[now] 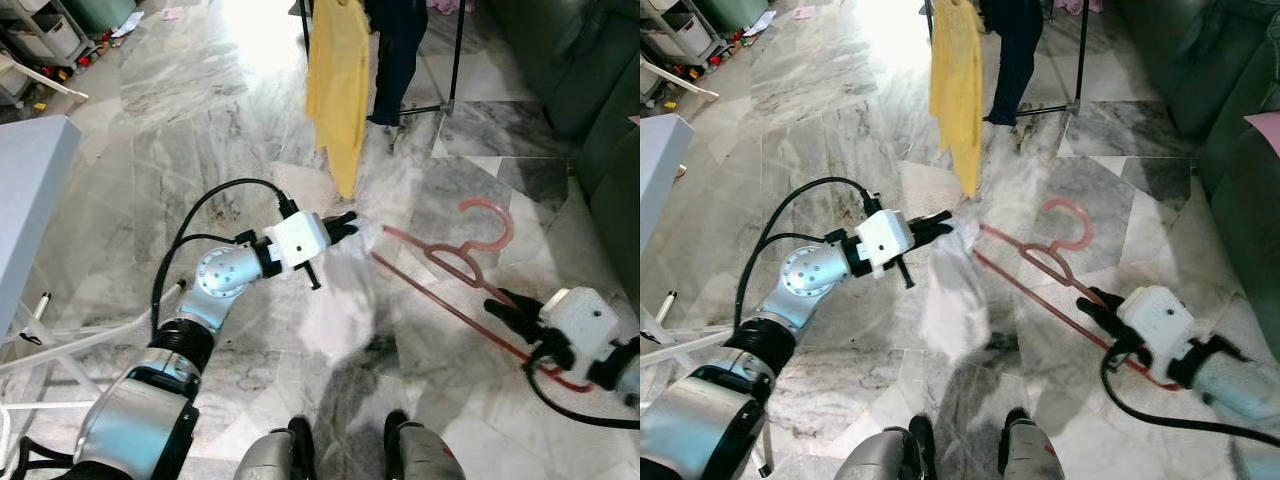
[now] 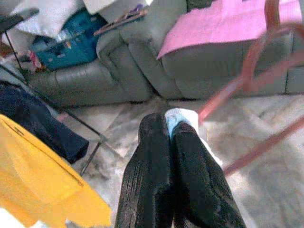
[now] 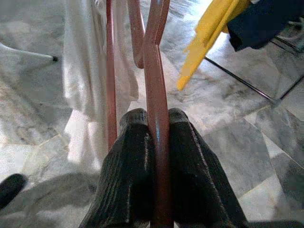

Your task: Hang hanger

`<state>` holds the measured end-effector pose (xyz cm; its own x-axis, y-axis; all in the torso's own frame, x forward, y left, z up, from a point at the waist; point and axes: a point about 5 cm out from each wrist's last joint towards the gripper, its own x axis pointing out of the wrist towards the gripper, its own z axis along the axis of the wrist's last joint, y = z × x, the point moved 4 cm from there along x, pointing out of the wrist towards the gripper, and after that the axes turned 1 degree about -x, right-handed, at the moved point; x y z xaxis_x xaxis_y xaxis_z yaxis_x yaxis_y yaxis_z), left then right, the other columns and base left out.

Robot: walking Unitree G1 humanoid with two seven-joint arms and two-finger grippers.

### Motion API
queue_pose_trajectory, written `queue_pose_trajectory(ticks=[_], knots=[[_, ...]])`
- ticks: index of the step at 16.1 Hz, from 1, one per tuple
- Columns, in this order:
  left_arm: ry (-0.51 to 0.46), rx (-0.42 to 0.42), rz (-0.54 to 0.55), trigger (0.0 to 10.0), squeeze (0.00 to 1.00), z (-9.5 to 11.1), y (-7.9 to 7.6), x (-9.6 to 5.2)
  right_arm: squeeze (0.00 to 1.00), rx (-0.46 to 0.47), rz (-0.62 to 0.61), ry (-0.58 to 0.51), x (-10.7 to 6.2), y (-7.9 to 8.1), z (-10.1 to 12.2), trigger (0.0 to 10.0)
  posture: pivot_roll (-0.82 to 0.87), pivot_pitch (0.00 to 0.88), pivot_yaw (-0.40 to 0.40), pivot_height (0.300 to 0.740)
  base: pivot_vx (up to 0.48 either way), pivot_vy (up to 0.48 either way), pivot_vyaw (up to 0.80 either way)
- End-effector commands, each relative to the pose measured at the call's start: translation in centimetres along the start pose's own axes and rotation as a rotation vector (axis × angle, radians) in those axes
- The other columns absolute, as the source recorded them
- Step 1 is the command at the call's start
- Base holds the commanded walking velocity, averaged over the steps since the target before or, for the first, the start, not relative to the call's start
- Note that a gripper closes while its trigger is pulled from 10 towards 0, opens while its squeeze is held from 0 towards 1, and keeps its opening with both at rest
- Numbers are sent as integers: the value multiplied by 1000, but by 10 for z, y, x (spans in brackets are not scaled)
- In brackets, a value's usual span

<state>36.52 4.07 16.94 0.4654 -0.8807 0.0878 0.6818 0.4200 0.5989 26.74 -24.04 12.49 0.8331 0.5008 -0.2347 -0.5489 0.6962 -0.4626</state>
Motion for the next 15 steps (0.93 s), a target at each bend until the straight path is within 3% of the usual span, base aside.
queue_pose_trajectory(ticks=[1, 4, 6, 8, 11, 15], knots=[[1, 3, -6, 10000, 0, -1, -1, -4, 0, -11, -14, 16, 1, 5, -7, 10000, -225, 266, 154, 740, 0, 0, 0], [49, 17, 21, 10000, 0, -9, 8, -12, 0, -38, -116, 70, -7, -2, -23, 10000, -226, 266, 149, 740, 0, 0, 0], [66, 23, 32, 10000, 0, -11, 11, -13, 0, -28, -120, 70, -9, -1, -24, 10000, -228, 261, 149, 740, 0, 0, 0], [85, 43, 29, 10000, 0, -13, 12, -13, 0, -10, -31, 59, -11, 11, -20, 10000, -230, 257, 151, 740, 0, 0, 0], [110, 55, 28, 10000, 0, -17, 13, -16, 0, -16, 32, 87, -22, 13, -21, 10000, -236, 258, 150, 740, 0, 0, 0], [146, 67, 37, 10000, 0, -22, 16, -18, 0, 46, 211, 111, -35, 32, -19, 10000, -240, 262, 148, 740, 0, 0, 0]])
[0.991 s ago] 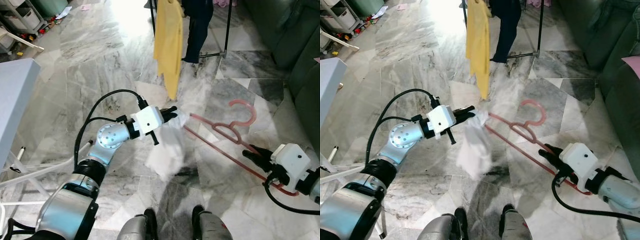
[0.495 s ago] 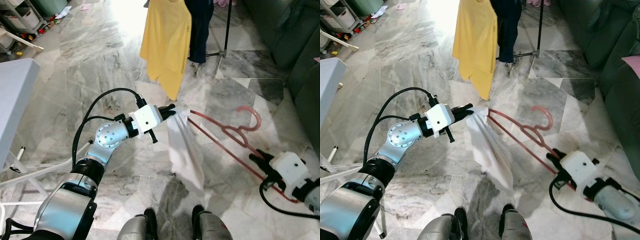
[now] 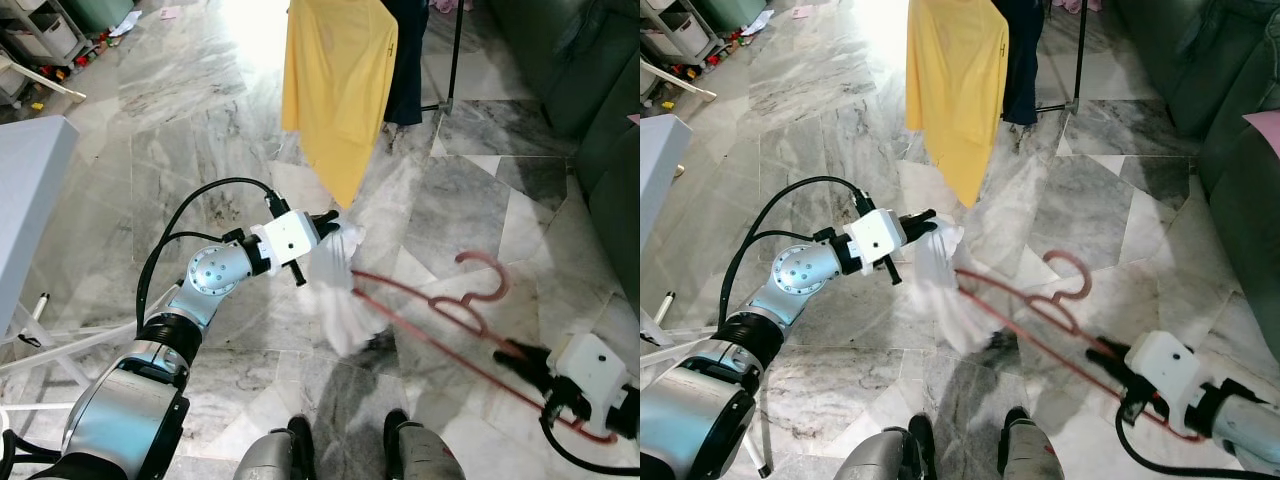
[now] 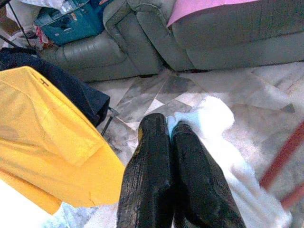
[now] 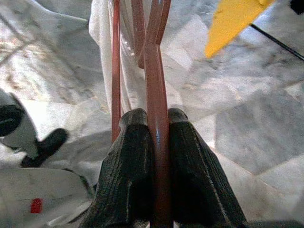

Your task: Hang hanger

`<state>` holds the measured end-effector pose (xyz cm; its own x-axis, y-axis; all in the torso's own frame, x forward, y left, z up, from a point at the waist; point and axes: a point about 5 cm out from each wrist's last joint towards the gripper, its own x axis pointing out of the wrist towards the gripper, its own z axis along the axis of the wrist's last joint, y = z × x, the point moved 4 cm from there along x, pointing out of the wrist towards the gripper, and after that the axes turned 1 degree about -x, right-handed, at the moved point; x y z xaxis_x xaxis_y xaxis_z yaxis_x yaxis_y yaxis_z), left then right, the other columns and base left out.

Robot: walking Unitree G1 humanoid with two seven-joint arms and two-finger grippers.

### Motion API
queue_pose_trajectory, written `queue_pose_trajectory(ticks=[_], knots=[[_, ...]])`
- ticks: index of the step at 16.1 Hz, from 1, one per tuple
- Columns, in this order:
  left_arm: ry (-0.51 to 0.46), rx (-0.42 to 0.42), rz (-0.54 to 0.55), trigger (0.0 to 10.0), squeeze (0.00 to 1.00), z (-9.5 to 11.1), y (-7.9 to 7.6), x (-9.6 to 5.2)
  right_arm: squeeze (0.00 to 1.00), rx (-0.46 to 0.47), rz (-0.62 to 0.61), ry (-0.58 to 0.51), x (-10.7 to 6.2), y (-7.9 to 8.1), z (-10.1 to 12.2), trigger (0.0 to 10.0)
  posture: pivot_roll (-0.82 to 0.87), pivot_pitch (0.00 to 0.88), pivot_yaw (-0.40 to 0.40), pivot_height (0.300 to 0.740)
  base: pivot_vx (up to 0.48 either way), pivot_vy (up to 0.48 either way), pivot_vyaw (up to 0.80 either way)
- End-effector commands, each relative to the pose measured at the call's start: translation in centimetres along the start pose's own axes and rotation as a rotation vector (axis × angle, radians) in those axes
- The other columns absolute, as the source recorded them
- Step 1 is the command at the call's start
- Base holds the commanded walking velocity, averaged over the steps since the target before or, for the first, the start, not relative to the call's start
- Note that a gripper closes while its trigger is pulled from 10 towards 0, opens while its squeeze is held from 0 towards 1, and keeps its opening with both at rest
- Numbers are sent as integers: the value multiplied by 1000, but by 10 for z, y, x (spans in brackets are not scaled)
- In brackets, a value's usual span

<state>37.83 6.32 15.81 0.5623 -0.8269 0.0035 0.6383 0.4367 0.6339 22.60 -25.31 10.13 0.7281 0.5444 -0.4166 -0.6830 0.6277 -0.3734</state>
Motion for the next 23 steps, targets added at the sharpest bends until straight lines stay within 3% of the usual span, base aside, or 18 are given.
queue_pose_trajectory(ticks=[1, 16, 18, 21, 23], knots=[[10, 21, 2, 10000, 0, -1, 4, -3, 0, 3, 41, -19, 1, 7, 5, 10000, -240, 262, 148, 740, 0, 0, 0], [10, 21, 2, 10000, 0, -1, 4, -3, 0, 3, 41, -19, 1, 7, 5, 10000, -240, 262, 148, 740, 0, 0, 0], [-15, 0, -61, 10000, 0, -2, -22, 1, 0, -117, -82, -100, 40, -11, 32, 10000, -237, 260, 143, 740, 0, 0, 0], [67, -38, -17, 10000, 0, -21, -22, -10, 0, -139, -92, -97, 54, -2, 32, 10000, -231, 260, 140, 740, 0, 0, 0], [72, -43, -12, 10000, 0, -22, -23, -11, 0, -147, -87, -91, 57, 0, 31, 10000, -231, 257, 132, 740, 0, 0, 0]])
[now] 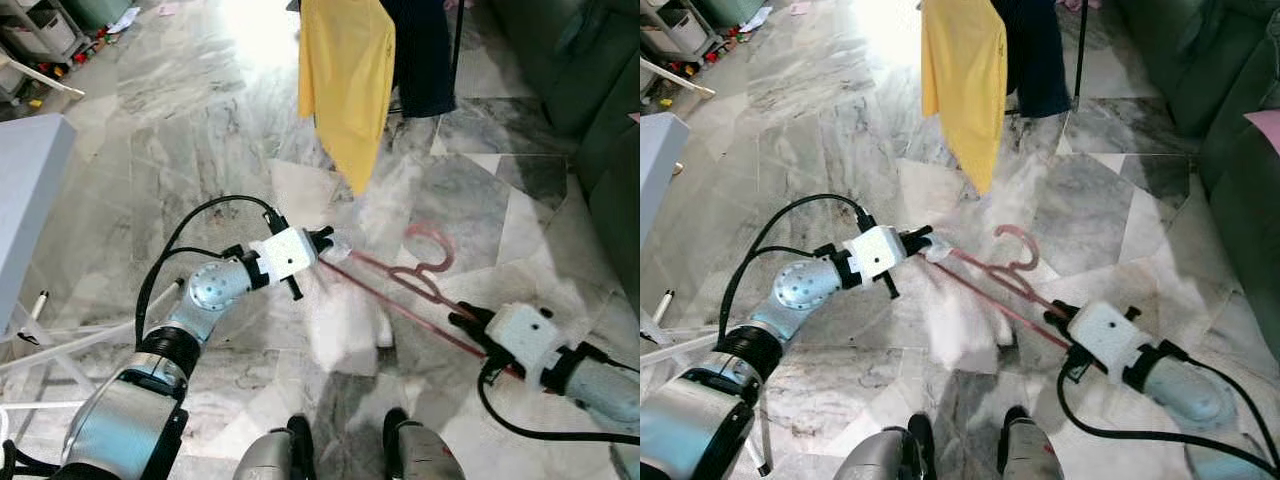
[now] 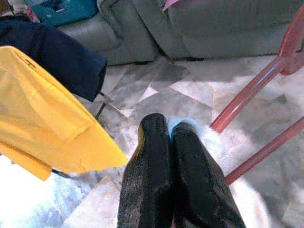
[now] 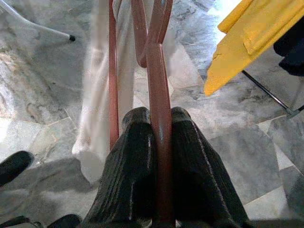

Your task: Hang hanger

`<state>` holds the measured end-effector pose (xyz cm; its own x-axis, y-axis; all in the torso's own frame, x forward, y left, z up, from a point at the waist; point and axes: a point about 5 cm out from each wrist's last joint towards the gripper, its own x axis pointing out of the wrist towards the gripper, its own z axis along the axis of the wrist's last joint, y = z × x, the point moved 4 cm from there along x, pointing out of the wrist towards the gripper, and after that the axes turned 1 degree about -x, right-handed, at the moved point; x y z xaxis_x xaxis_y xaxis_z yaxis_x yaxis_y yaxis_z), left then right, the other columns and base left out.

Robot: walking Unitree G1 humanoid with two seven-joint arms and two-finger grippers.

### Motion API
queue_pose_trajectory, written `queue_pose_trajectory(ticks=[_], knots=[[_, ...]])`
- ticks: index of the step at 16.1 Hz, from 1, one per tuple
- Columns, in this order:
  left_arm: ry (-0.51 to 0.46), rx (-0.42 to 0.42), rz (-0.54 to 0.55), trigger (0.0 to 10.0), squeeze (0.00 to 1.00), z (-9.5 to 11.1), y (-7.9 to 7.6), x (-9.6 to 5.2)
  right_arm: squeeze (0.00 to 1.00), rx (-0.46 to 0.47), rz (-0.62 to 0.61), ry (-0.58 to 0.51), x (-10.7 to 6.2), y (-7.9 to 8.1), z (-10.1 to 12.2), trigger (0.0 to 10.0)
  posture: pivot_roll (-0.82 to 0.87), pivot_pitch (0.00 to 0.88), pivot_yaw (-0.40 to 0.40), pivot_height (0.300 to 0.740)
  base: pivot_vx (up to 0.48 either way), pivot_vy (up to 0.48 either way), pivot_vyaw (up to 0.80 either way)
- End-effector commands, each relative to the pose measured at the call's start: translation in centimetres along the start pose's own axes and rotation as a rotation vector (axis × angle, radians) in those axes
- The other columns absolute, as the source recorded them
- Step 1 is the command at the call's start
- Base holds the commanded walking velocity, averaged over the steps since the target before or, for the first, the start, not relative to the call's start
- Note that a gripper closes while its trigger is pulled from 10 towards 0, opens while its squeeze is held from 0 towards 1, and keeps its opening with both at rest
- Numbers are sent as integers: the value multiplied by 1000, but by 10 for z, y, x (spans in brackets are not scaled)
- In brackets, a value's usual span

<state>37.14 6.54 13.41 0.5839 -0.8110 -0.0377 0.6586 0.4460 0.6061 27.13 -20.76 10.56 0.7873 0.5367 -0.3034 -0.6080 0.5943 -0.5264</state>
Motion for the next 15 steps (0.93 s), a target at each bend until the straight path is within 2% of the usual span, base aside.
queue_pose_trajectory(ticks=[1, 3, 6, 9, 11, 13, 15], knots=[[26, -6, -4, 10000, 0, -7, -4, -5, 0, -6, 10, -5, 2, 4, 0, 10000, -231, 258, 131, 740, 0, 0, 0], [58, 8, 16, 10000, 0, -11, 0, -5, 0, -11, 16, -7, 2, 3, 1, 10000, -232, 256, 127, 740, 0, 0, 0], [142, 38, 73, 10000, 0, -21, 15, -10, 0, 1, 98, 6, -5, 12, 2, 10000, -236, 255, 123, 740, 0, 0, 0], [200, 48, 103, 10000, 0, -29, 21, -14, 0, 1, 168, 97, -21, 20, -14, 10000, -241, 254, 122, 740, 0, 0, 0], [201, 44, 89, 10000, 0, -30, 16, -14, 0, -20, 93, 99, -19, 9, -16, 10000, -246, 252, 123, 740, 0, 0, 0], [205, 48, 91, 10000, 0, -31, 15, -14, 0, -25, 85, 104, -19, 8, -15, 10000, -246, 252, 123, 740, 0, 0, 0], [197, 33, 78, 10000, 0, -33, 7, -14, 0, -60, 21, 113, -9, 1, -18, 10000, -244, 253, 118, 740, 0, 0, 0]])
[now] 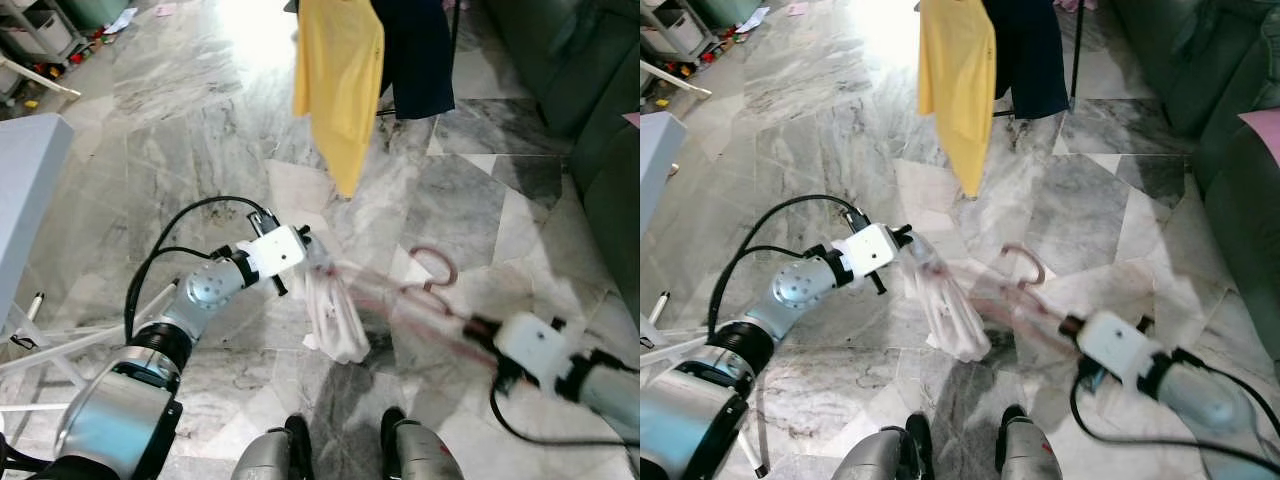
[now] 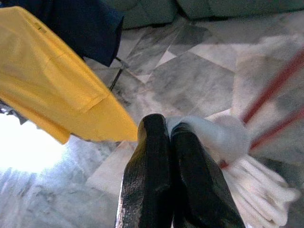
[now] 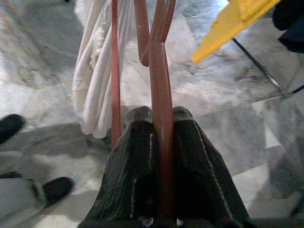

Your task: Hang hanger

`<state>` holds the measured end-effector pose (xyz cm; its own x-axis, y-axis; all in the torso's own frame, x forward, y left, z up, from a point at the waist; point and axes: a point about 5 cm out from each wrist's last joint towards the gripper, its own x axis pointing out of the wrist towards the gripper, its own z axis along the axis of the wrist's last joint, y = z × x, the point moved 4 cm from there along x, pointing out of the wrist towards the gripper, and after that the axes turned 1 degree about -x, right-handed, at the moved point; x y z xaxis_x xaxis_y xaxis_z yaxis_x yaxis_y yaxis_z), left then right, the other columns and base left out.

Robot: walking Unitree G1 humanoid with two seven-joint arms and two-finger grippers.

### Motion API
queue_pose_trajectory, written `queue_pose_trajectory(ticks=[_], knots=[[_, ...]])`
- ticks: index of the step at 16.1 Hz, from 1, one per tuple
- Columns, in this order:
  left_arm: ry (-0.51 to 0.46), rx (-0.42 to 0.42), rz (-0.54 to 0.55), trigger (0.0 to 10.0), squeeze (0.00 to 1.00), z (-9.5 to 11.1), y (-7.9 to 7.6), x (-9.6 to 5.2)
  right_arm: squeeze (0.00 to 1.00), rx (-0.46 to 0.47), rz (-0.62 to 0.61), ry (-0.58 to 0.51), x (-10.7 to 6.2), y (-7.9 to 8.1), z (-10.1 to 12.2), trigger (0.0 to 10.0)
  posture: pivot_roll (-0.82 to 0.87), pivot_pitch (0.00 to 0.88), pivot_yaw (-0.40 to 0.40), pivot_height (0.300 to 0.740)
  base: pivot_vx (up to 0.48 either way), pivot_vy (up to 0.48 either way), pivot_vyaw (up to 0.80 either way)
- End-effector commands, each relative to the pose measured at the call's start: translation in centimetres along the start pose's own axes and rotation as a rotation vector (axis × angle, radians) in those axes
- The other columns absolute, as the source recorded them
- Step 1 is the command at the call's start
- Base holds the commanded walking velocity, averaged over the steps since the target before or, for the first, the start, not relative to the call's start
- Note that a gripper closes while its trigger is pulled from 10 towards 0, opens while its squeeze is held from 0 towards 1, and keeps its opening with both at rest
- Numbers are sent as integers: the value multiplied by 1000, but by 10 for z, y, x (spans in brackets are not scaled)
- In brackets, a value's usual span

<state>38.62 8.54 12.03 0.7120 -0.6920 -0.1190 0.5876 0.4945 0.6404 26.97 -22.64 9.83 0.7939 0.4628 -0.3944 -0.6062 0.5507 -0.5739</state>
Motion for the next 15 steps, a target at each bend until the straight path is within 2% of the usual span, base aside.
queue_pose_trajectory(ticks=[1, 4, 7, 9, 11, 14, 15], knots=[[22, -3, -14, 10000, 0, -9, -5, -7, 0, -4, 18, -6, 3, 8, 0, 10000, -239, 255, 116, 740, 0, 0, 0], [43, -8, 1, 10000, 0, -15, -3, -11, 0, 41, 71, -52, 0, 13, 8, 10000, -234, 258, 105, 740, 0, 0, 0], [-16, -37, -25, 10000, 0, -5, -6, -8, 0, 21, 47, -44, -1, 6, 4, 10000, -236, 258, 106, 740, 0, 0, 0], [-50, -49, -72, 10000, 0, 1, -17, -5, 0, 15, 63, -64, 6, 10, 8, 10000, -243, 254, 114, 740, 0, 0, 0], [-31, -46, -94, 10000, 0, -2, -23, -4, 0, -16, 58, -80, 13, 11, 13, 10000, -243, 254, 117, 740, 0, 0, 0], [16, -100, -34, 10000, 0, -14, -22, -8, 0, -26, 25, -121, 27, 8, 24, 10000, -242, 246, 111, 740, 0, 0, 0], [23, -118, 3, 10000, 0, -16, -20, -9, 0, -19, 32, -147, 33, 12, 31, 10000, -233, 235, 77, 740, 0, 0, 0]])
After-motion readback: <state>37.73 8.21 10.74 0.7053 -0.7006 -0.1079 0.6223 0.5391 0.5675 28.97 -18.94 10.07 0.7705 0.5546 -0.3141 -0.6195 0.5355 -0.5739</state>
